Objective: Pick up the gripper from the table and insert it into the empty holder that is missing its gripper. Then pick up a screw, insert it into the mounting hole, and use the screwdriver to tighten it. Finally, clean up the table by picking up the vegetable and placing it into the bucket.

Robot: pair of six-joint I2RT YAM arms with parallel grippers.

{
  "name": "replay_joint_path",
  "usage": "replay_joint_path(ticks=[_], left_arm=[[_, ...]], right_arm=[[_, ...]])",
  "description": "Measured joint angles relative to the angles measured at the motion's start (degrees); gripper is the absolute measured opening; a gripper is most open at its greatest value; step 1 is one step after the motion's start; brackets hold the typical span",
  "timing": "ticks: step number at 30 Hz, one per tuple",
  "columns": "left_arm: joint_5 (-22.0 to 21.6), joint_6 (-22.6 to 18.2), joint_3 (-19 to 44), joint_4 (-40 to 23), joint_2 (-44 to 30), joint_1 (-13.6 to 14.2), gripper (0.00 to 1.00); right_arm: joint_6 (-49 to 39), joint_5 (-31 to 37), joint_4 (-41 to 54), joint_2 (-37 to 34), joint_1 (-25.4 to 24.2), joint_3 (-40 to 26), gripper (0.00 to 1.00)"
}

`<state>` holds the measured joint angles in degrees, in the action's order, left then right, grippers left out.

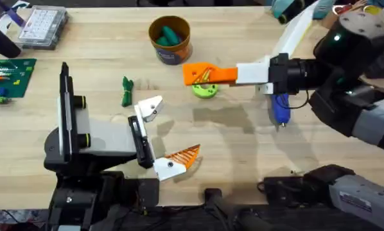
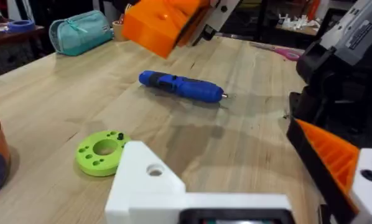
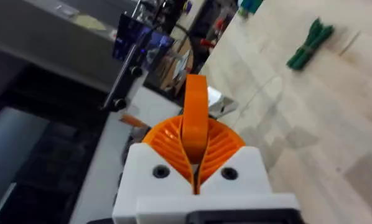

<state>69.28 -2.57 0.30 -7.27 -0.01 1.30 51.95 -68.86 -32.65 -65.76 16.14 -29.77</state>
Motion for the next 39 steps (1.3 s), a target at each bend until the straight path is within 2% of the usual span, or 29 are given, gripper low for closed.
replay_joint_path(ticks=[10,16,24,31,39], left_arm=[[0.0,0.0,0.0,0.0,0.0,0.0,0.990],[0.0,0.0,0.0,0.0,0.0,0.0,0.990],[0.0,0.0,0.0,0.0,0.0,0.0,0.990],[0.0,0.0,0.0,0.0,0.0,0.0,0.990],[0.0,0.0,0.0,0.0,0.0,0.0,0.990]], right_arm=[[6.7,-6.2,-0.2,-0.4,0.0,0.1,0.010],[7.9,-7.2,-1.3,-6.2,0.0,0.1,0.010],[13.9,-8.5,-18.2,-14.5,1.2,0.4,0.010],[19.4,-8.8,-26.8,-21.9,5.0,0.4,0.010],[27.0,-9.0,-41.2,-26.5,7.3,0.8,0.010]])
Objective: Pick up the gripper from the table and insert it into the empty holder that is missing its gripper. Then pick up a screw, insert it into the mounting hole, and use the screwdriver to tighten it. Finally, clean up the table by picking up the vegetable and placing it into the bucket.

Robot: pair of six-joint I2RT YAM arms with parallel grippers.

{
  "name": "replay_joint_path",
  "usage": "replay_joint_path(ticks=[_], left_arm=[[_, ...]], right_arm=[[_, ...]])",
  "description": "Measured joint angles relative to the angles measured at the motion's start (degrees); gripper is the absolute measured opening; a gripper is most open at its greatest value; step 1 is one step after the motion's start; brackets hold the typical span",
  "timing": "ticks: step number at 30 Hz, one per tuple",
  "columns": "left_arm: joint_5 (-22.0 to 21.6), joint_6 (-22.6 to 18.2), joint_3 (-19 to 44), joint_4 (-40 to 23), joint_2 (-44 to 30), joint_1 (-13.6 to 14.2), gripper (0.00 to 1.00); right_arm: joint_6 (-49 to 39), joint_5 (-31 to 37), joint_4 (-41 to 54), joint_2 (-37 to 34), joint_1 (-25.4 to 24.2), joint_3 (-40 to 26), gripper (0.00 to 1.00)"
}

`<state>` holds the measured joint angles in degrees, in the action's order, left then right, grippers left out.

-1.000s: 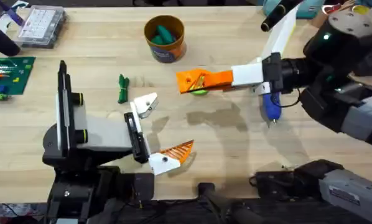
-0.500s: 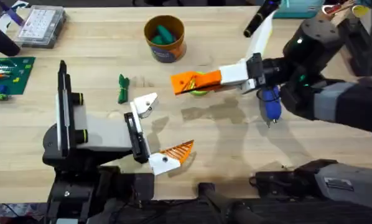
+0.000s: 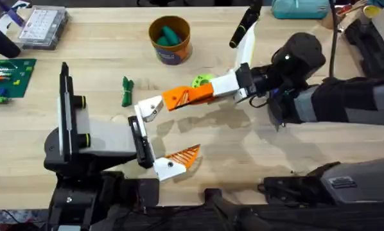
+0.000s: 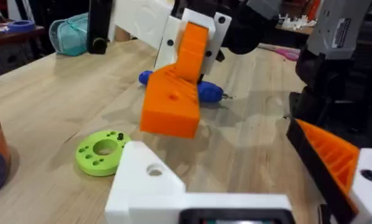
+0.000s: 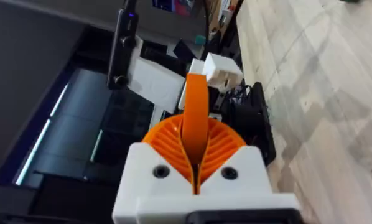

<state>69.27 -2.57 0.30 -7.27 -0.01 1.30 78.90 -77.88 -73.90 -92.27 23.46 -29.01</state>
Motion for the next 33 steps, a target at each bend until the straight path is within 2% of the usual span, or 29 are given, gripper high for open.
replay_joint_path(ticks=[11,16,21,27,33], left_arm=[[0.0,0.0,0.0,0.0,0.0,0.0,0.990],[0.0,0.0,0.0,0.0,0.0,0.0,0.990],[0.0,0.0,0.0,0.0,0.0,0.0,0.990],[0.0,0.0,0.0,0.0,0.0,0.0,0.990],[0.0,0.0,0.0,0.0,0.0,0.0,0.990]], right_arm=[[5.3,1.2,-0.8,-0.6,0.0,5.7,0.010],[5.1,2.4,-0.8,-0.6,0.5,6.2,0.010],[4.2,5.2,-1.1,-0.6,3.1,6.3,0.010],[3.8,6.9,-5.3,-0.6,4.5,6.5,0.010],[4.2,8.5,-6.2,-0.6,4.5,10.2,0.010]])
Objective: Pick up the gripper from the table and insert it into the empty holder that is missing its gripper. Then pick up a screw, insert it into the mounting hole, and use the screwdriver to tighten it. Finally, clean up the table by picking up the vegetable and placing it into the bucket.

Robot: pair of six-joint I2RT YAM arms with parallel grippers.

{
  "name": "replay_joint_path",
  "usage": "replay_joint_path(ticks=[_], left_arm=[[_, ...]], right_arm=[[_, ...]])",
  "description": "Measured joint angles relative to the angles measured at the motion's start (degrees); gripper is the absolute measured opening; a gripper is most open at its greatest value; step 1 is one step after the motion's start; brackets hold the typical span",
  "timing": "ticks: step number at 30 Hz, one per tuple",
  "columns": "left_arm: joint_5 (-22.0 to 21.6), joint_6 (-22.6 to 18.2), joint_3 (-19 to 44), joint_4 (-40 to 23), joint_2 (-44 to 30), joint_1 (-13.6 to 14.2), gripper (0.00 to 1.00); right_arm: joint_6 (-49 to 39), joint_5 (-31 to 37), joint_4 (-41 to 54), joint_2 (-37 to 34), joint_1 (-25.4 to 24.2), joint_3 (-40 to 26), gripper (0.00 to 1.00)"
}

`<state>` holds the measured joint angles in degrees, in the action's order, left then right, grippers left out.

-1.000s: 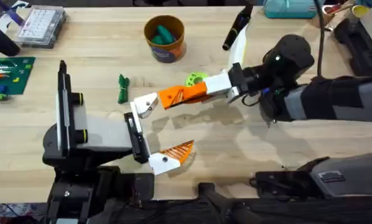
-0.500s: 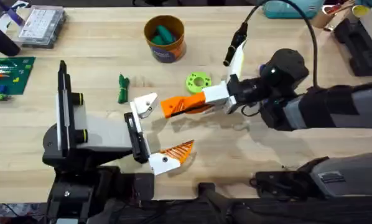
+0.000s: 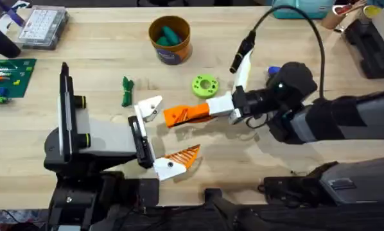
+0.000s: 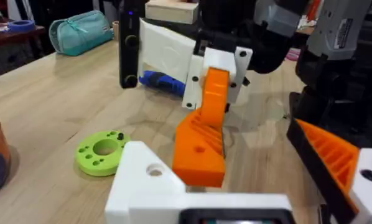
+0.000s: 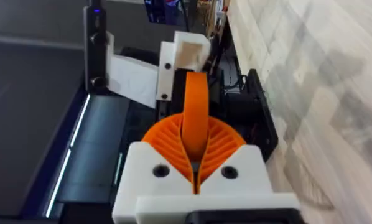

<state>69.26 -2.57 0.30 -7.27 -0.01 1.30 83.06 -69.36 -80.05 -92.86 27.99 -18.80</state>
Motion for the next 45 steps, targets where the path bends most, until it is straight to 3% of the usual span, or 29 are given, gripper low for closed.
replay_joint_path(ticks=[16,45], left_arm=[[0.0,0.0,0.0,0.0,0.0,0.0,0.990],[0.0,0.0,0.0,0.0,0.0,0.0,0.990]], right_arm=[[0.2,5.1,-6.1,0.0,1.1,2.4,0.010],[2.8,8.4,-6.1,0.0,3.0,2.4,0.010]])
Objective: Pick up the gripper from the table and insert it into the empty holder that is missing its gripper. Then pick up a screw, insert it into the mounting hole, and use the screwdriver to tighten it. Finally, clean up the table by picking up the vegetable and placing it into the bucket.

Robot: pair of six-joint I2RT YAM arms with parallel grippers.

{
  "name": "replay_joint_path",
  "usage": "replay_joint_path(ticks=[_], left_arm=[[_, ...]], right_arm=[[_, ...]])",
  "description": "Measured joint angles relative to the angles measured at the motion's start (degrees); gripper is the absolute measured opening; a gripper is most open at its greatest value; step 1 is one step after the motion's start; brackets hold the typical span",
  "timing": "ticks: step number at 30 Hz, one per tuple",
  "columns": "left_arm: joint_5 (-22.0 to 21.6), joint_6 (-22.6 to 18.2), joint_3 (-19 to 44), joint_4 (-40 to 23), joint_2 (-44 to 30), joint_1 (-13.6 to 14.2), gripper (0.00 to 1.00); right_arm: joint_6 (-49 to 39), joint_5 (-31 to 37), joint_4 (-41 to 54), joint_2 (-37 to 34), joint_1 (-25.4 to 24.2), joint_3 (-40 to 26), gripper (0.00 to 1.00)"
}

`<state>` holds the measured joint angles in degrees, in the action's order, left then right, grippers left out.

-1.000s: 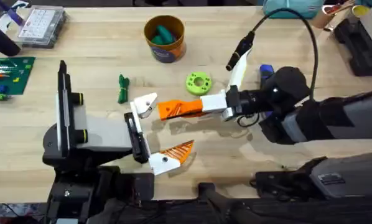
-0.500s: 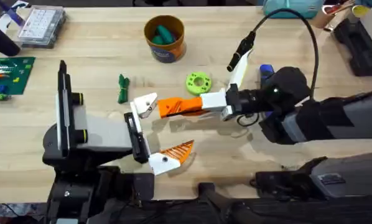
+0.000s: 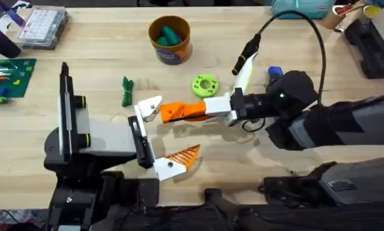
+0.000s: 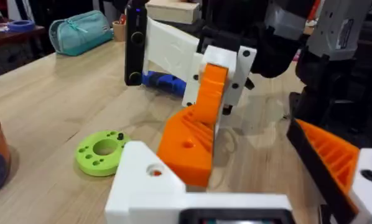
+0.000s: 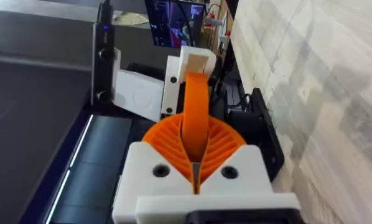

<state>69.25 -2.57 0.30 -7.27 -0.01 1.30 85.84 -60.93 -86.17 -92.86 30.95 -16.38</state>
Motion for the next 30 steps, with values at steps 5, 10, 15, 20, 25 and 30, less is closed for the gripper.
replay_joint_path(ticks=[5,10,15,20,25,30], left_arm=[[0.0,0.0,0.0,0.0,0.0,0.0,0.990],[0.0,0.0,0.0,0.0,0.0,0.0,0.990],[0.0,0.0,0.0,0.0,0.0,0.0,0.990],[0.0,0.0,0.0,0.0,0.0,0.0,0.990],[0.0,0.0,0.0,0.0,0.0,0.0,0.990],[0.0,0.0,0.0,0.0,0.0,0.0,0.990]], right_arm=[[0.5,1.1,0.0,0.0,0.2,0.0,0.010],[0.8,3.0,0.0,0.0,1.4,0.0,0.010],[1.0,3.8,0.0,0.0,1.9,0.0,0.010],[1.0,4.3,0.0,0.0,2.1,0.0,0.010],[1.1,4.4,0.0,0.0,2.5,0.0,0.010],[1.2,4.4,0.0,0.0,2.5,0.0,0.010]])
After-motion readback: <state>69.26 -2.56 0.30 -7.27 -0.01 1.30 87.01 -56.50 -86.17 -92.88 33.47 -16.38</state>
